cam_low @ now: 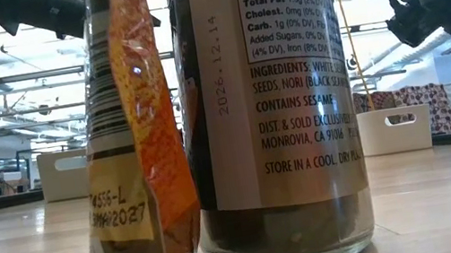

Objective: Sort spices by type
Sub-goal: Put the orange seasoning bag into the right white bin

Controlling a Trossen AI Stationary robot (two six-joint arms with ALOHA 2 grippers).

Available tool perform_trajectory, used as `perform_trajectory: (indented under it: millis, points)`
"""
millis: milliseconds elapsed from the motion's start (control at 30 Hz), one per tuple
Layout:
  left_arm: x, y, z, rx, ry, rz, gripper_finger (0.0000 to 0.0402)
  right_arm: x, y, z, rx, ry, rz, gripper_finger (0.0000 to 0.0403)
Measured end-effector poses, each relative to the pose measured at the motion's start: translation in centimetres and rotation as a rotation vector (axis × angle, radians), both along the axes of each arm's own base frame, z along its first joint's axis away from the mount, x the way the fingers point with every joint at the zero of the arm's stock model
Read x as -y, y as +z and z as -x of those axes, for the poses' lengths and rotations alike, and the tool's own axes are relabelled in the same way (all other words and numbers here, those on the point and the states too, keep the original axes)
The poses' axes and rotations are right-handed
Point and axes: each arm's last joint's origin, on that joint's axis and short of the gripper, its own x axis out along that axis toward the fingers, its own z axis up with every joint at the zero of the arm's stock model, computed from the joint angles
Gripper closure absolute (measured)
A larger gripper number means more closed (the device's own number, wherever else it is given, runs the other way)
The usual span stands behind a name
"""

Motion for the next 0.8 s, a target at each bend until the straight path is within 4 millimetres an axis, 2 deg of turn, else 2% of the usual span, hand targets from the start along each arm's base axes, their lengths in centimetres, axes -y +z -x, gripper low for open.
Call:
perform_trajectory:
  millis: [167, 367, 533, 700, 800]
  points:
    - [0.0, 0.0, 0.0, 0.001, 0.0, 0.001, 0.011, 0.4, 1.8, -1.0, 0.068, 0.047, -0.013, 0.0401]
    - [0.0, 0.0, 0.0, 0.001, 0.001, 0.0, 0.011, 2.8, 5.1, -1.9, 0.127, 0.078, 0.088, 0.0402]
    - [0.0, 0.0, 0.0, 0.001, 0.002, 0.001, 0.011, 6.4, 8.7, -2.1, 0.161, 0.075, 0.226, 0.0402]
    - [0.0, 0.0, 0.0, 0.007, 0.009, 0.024, 0.011, 11.3, 12.7, -1.7, 0.255, 0.001, 0.345, 0.0403]
    - [0.0, 0.0, 0.0, 0.008, 0.01, 0.025, 0.011, 14.4, 14.3, -1.1, 0.277, -0.033, 0.405, 0.0403]
